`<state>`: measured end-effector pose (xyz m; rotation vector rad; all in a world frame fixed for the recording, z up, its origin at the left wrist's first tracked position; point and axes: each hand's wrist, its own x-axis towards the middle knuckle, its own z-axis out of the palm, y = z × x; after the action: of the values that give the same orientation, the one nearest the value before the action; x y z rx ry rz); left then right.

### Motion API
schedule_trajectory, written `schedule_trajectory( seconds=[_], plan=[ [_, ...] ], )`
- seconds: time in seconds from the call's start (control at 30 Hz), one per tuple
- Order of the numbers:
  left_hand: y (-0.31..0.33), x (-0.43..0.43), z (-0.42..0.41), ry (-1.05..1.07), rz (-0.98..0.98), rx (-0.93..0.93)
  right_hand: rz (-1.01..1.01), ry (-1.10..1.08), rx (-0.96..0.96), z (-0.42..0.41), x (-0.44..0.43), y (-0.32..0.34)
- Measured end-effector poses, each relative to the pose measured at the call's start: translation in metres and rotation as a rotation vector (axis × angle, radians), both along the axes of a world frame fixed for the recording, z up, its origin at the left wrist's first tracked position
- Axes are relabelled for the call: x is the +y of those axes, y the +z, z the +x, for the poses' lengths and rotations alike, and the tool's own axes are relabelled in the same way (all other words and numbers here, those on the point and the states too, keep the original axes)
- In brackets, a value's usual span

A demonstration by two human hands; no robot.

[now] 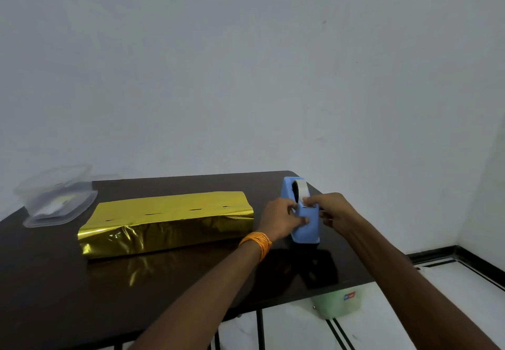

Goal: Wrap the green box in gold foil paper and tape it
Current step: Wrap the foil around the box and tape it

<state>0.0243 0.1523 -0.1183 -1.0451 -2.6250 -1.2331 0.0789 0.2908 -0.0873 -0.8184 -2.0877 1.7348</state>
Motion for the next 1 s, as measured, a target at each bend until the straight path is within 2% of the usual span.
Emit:
schedule_trajectory(
  seconds=[0.1,0.43,0.53,0.6,0.83,1.0],
  plan=[
    [-0.006,0.006,-0.001,0.015,0.069,-0.019,0.088,-0.016,0.027,-0.001,0.002,0.005],
    [-0.009,0.006,-0.002,0.02,0.056,0.037,0.358,-0.046,0.097,0.002,-0.003,0.008],
    [-0.008,0.006,-0.002,0.026,0.051,0.053,0.383,-0.035,0.134,0.008,-0.004,0.015],
    [-0.008,0.005,-0.002,0.027,0.046,0.052,0.331,-0.018,0.165,0.013,-0.006,0.021],
    [-0.01,0.007,-0.001,0.046,0.049,0.018,-0.051,-0.064,0.176,0.025,-0.015,-0.001],
    [-0.01,0.008,-0.002,0.057,0.05,0.02,-0.14,-0.072,0.215,0.028,-0.019,-0.015]
  ],
)
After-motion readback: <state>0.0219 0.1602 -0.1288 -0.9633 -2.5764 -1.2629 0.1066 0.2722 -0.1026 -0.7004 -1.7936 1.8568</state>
